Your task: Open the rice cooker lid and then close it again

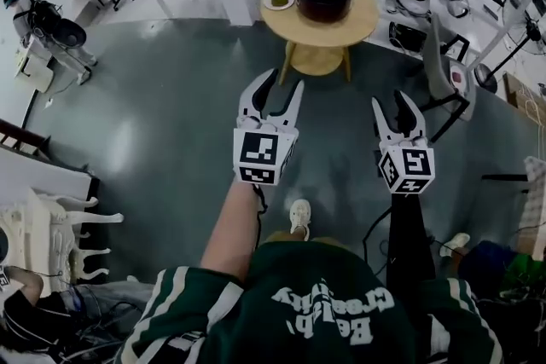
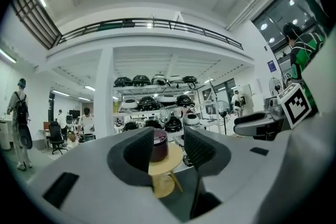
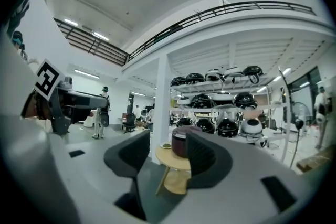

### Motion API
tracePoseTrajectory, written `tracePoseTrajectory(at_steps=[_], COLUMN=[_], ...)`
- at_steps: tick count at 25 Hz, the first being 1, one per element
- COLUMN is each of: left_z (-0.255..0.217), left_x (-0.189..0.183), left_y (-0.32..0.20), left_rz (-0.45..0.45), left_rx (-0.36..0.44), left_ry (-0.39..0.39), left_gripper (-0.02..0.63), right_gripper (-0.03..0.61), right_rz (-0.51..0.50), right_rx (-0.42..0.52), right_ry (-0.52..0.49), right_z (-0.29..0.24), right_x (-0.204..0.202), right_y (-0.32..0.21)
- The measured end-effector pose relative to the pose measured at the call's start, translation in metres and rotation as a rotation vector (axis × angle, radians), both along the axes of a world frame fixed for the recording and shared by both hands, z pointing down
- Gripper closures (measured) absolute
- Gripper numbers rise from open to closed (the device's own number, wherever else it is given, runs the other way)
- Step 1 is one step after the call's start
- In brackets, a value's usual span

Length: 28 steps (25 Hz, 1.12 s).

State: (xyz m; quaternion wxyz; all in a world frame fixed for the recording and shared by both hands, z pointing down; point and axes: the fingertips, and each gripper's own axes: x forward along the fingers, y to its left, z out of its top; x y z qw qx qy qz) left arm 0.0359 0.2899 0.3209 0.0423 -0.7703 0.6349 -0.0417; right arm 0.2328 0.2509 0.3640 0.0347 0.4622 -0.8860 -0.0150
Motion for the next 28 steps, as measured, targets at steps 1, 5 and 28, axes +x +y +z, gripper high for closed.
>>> tracePoseTrajectory(at_steps=[1, 5, 28], left_z=[0.001, 0.0, 0.015], left_x=[-0.006, -0.026, -0.084], left_y=[-0.011, -0.046, -0.248], left_rz=[0.006, 0.012, -0.014], left_rx=[0.001, 0.013, 0.005], left_ry=[0.0, -0.006, 0.023], left_gripper=[0.449, 0.445, 0.425], right_gripper=[0.358, 0.357, 0.301], right_rz=[0.006, 0.017, -0.049], right_rx=[-0.003, -0.005, 0.009], right_ry=[-0.006, -0.039, -0.101], right_z=[0.002, 0.001, 0.007], right_x=[-0.006, -0.027, -0.093], right_y=[-0.01, -0.042, -0.246])
